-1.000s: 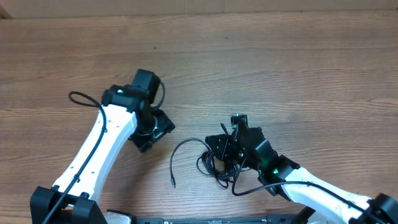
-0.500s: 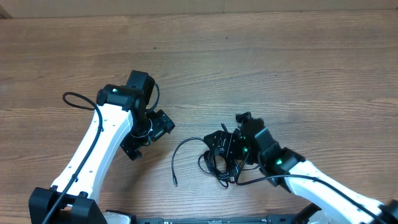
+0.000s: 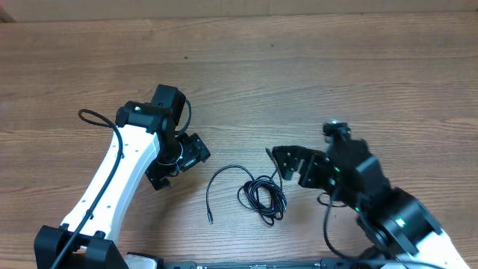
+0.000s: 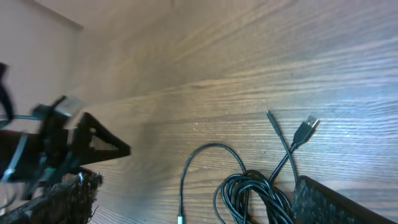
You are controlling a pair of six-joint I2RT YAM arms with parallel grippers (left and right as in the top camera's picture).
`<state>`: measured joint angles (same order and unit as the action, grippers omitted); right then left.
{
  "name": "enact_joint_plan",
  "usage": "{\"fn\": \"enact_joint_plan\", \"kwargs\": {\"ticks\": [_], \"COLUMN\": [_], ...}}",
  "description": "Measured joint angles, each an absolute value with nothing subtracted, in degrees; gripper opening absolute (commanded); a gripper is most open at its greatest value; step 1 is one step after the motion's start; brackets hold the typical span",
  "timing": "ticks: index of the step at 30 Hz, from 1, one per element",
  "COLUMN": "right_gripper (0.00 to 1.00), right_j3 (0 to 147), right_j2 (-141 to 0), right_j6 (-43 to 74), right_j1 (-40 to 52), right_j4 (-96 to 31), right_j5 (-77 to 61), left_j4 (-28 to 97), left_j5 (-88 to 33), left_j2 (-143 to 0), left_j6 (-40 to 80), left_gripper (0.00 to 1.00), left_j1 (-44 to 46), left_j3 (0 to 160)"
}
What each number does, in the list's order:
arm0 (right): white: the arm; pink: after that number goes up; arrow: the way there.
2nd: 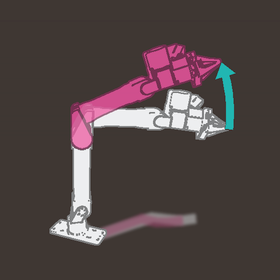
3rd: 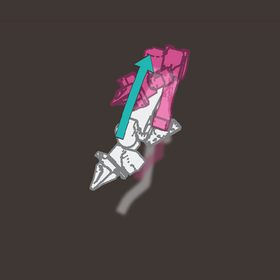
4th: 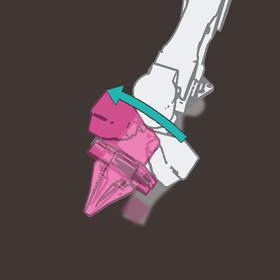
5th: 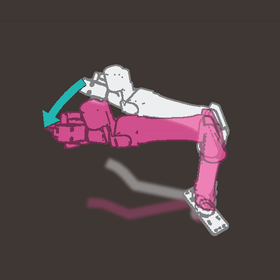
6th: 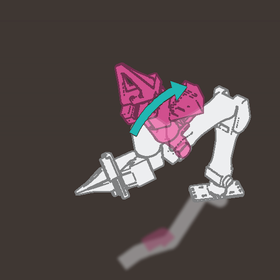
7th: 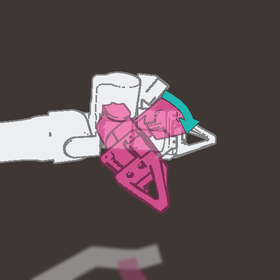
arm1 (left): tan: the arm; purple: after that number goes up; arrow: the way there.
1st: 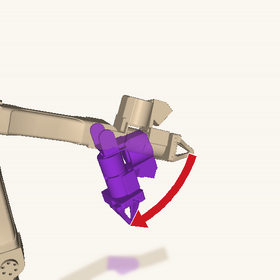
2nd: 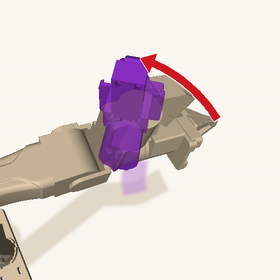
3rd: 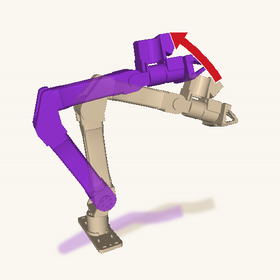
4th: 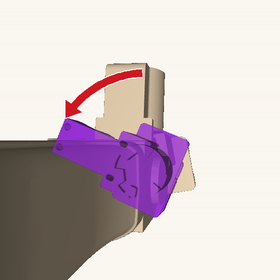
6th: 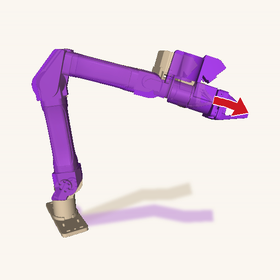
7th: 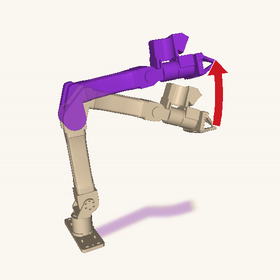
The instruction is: Untangle cables
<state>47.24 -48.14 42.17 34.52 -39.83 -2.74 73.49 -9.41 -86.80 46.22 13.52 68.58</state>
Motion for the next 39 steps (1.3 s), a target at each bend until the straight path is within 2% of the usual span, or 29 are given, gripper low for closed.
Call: {"fn": "enact_joint_plan", "kwargs": {"ticks": [10, 15, 21, 26, 31, 39], "right_gripper": [1.00, 1.00, 1.00, 1.00, 1.00, 1.00], "right_j3": [47.24, 47.24, 47.24, 47.24, 47.24, 47.24], "right_j2": [-36.03, -35.62, -35.62, -35.62, -35.62, -35.62], "right_j6": [42.06, 41.95, 41.98, 41.98, 42.00, 41.98], "right_j1": [34.52, 34.52, 34.52, 34.52, 34.52, 34.52], "right_j4": [-48.05, -51.99, -54.28, -56.38, -58.85, -61.32], "right_j5": [0.69, 0.97, 1.08, 1.08, 1.08, 1.10], "left_j4": [73.76, 73.76, 73.45, 70.22, 67.99, 65.32], "left_j5": [-10.00, -8.38, -4.21, -2.70, -2.20, -1.85], "left_j2": [-71.90, -61.54, -54.65, -56.58, -62.17, -75.07], "left_j6": [43.05, 42.50, 41.54, 42.72, 44.56, 46.33], "left_gripper": [0.95, 1.00, 0.99, 1.00, 1.00, 0.90], "left_j1": [17.93, 24.51, 34.46, 38.65, 39.03, 39.03], "left_j3": [68.55, 68.58, 68.58, 68.58, 68.58, 68.58]}}
